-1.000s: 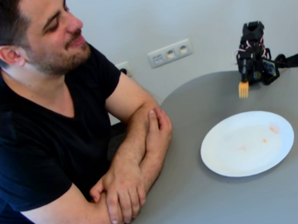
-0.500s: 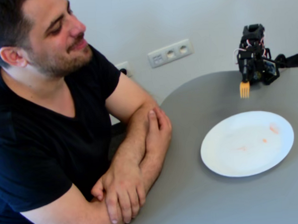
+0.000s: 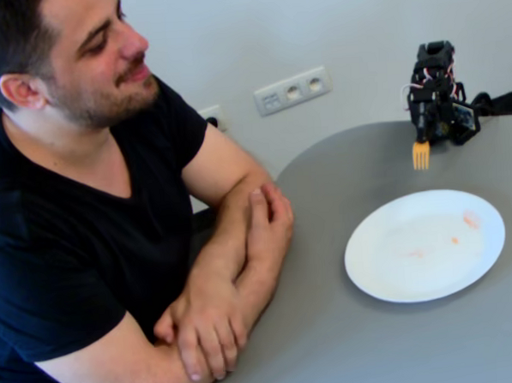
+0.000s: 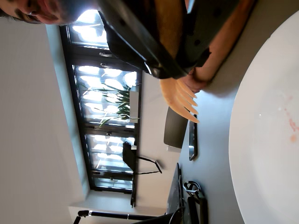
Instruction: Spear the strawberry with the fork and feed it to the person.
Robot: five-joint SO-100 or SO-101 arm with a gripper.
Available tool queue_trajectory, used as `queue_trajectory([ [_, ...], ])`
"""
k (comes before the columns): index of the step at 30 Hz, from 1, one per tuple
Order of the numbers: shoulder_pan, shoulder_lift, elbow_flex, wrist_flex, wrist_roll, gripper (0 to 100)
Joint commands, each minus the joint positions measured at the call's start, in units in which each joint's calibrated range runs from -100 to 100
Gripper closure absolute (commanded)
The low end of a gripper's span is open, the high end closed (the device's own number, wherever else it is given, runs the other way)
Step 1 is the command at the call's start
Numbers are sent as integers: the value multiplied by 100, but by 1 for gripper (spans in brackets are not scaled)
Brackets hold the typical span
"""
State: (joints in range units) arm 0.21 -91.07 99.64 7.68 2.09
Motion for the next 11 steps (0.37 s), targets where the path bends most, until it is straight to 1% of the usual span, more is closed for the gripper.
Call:
queue_trajectory([
  [1,31,-63,-18,7,17,99],
  [11,1,-21,-18,7,-9,99],
])
